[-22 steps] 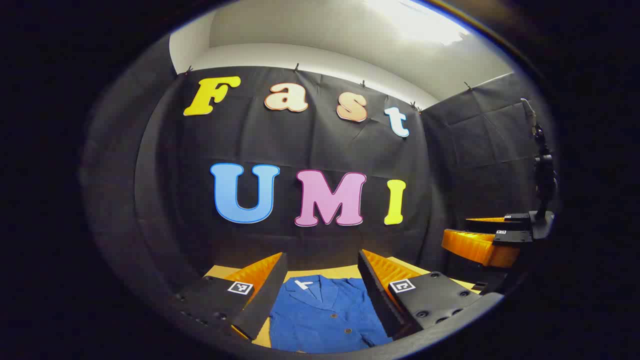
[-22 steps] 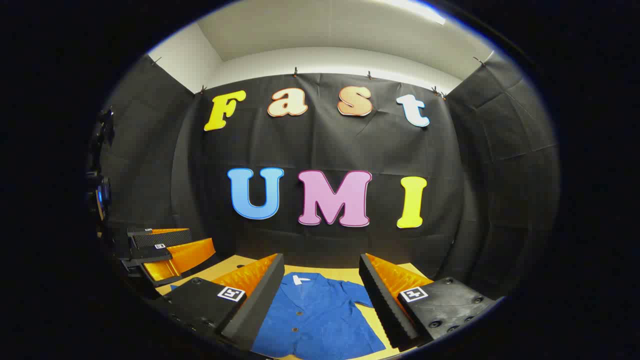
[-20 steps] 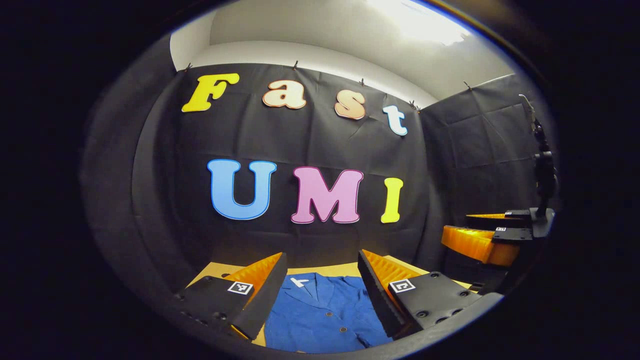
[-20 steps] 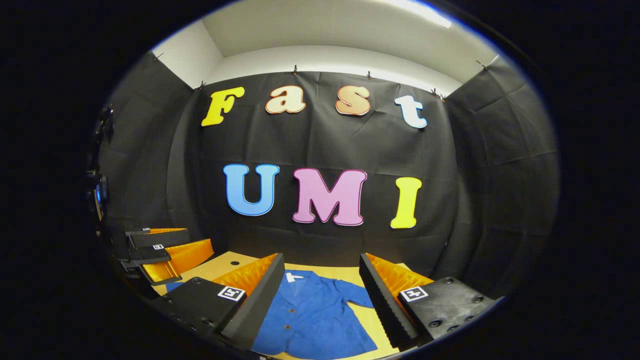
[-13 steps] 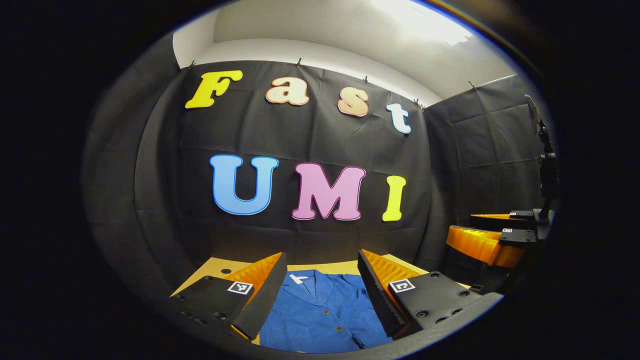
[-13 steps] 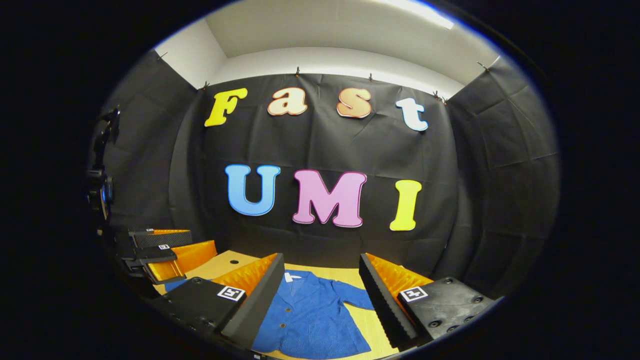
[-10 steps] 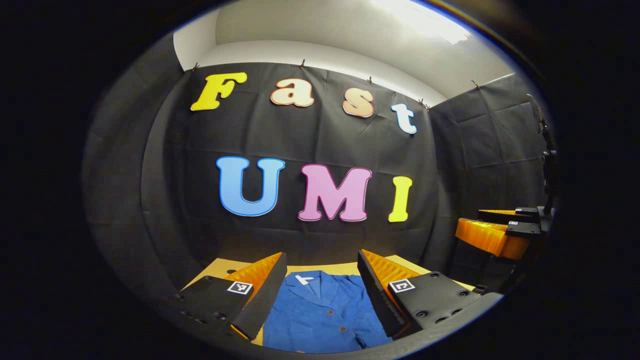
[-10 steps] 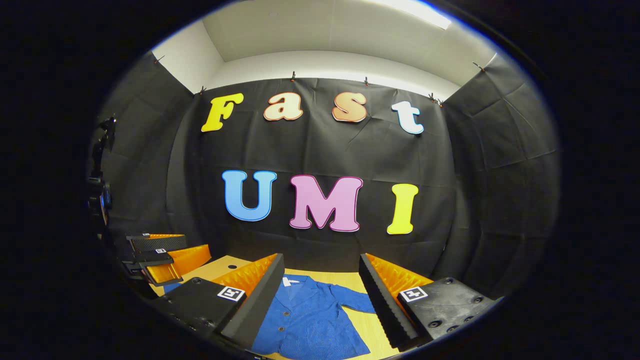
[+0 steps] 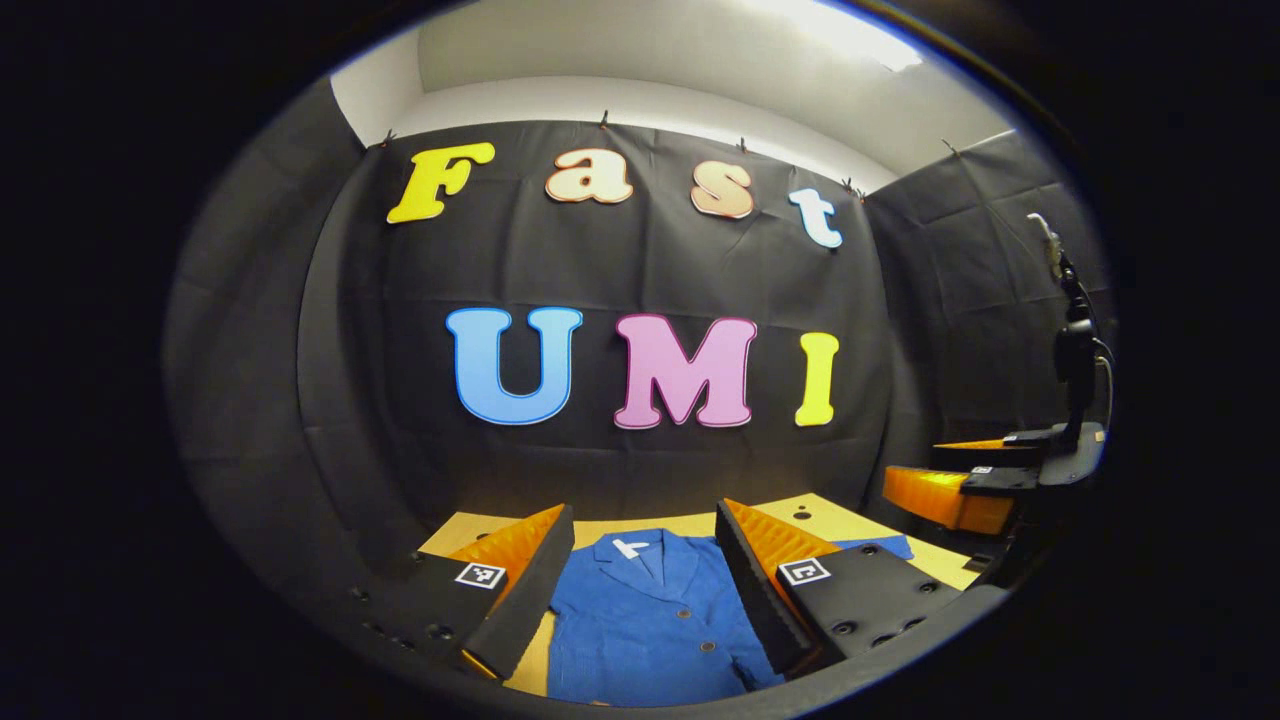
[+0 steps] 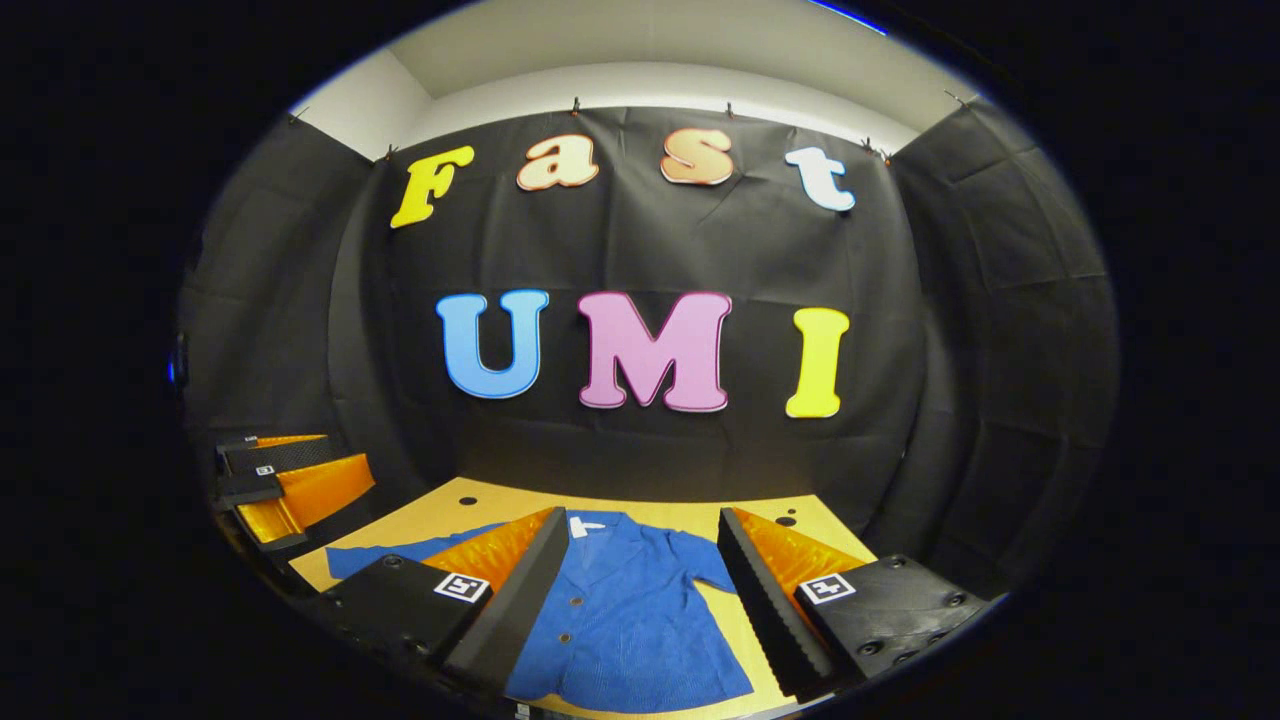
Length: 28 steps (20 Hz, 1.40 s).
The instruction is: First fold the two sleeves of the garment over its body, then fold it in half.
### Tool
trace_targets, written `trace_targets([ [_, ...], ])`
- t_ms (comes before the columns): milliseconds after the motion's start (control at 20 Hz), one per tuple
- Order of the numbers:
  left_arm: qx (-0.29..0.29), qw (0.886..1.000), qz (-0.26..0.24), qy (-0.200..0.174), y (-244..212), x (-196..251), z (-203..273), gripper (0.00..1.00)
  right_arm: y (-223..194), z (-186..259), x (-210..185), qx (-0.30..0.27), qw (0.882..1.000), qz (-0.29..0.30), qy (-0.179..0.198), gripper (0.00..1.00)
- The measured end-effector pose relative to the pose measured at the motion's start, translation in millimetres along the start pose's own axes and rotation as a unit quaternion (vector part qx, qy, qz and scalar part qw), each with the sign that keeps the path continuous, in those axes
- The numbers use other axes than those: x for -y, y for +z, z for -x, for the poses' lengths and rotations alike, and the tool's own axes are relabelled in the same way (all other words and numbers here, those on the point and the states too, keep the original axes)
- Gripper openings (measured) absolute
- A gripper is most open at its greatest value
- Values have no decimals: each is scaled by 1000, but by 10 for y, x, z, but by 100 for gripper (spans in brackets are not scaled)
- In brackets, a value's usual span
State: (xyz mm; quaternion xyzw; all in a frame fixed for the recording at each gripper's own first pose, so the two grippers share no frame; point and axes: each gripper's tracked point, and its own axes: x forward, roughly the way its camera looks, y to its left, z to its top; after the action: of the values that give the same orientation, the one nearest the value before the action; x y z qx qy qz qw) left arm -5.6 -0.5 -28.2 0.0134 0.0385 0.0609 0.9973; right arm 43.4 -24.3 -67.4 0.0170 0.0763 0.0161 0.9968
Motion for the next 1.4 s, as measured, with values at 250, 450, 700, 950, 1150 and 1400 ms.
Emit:
trace_targets([
  [250, -16, 999, -32, 16, -73, 22, 38, 81, -813, -457, 495, -116, 992, -47, -17, 96],
  [450, -31, 998, -39, 41, -149, 16, -40, 81, -1535, -717, 1304, -218, 966, -110, -80, 96],
  [700, -59, 996, -6, 65, -277, 169, -314, 81, -2228, -1071, 2446, -285, 936, -143, -150, 97],
  [950, -75, 995, 42, 51, -360, 512, -712, 81, -2907, -1331, 3493, -354, 892, -155, -234, 99],
  [1150, -103, 993, 26, 52, -550, 605, -774, 81, -3287, -1450, 4022, -396, 861, -163, -273, 99],
  [1400, -137, 988, 37, 68, -779, 625, -656, 82, -3544, -1381, 4123, -435, 835, -202, -271, 99],
])
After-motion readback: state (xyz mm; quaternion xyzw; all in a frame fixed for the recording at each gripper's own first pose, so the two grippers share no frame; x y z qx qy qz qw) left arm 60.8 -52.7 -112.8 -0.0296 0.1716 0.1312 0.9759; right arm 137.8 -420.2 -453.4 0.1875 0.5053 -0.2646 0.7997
